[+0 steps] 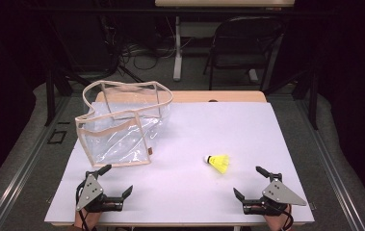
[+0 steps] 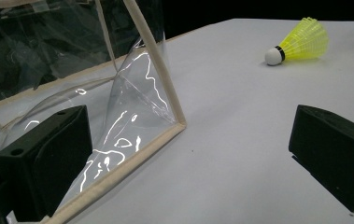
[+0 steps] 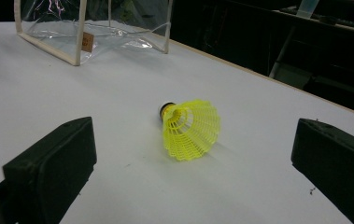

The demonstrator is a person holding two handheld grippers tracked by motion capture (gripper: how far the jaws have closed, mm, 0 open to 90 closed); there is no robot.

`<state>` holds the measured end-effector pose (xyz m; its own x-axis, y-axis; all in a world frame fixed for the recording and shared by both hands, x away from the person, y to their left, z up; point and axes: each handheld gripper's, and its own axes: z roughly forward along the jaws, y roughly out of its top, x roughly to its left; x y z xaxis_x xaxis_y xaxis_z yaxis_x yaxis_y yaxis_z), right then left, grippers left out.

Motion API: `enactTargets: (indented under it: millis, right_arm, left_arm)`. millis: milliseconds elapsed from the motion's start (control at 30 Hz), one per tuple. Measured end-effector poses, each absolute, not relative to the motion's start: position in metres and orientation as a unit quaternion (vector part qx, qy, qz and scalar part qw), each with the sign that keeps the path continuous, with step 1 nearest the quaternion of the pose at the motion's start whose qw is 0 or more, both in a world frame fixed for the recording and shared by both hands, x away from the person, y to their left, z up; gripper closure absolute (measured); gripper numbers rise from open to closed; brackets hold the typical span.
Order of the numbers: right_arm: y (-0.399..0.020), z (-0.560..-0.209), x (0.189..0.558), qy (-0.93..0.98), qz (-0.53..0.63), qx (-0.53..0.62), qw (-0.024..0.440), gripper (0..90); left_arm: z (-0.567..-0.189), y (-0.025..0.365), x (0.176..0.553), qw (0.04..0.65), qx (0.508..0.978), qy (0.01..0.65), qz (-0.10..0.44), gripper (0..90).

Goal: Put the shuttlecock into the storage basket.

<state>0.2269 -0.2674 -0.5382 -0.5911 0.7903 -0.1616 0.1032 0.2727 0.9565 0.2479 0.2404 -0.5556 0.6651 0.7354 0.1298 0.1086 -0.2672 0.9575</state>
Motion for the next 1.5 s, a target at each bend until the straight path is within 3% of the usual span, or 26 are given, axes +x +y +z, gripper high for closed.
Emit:
enactTargets:
  millis: [733, 1500]
  right_arm:
    - [-0.258, -0.533, 0.24, 0.742, 0.492, 0.332, 0.311, 0.0]
    - [-0.236, -0.534, 0.274, 0.79, 0.438, 0.358, 0.237, 0.0]
  left_arm:
    - [-0.557, 0.24, 0.249, 0.53, 0.744, 0.286, 0.291, 0.0]
    - [-0.555, 0.239, 0.248, 0.53, 0.748, 0.276, 0.289, 0.0]
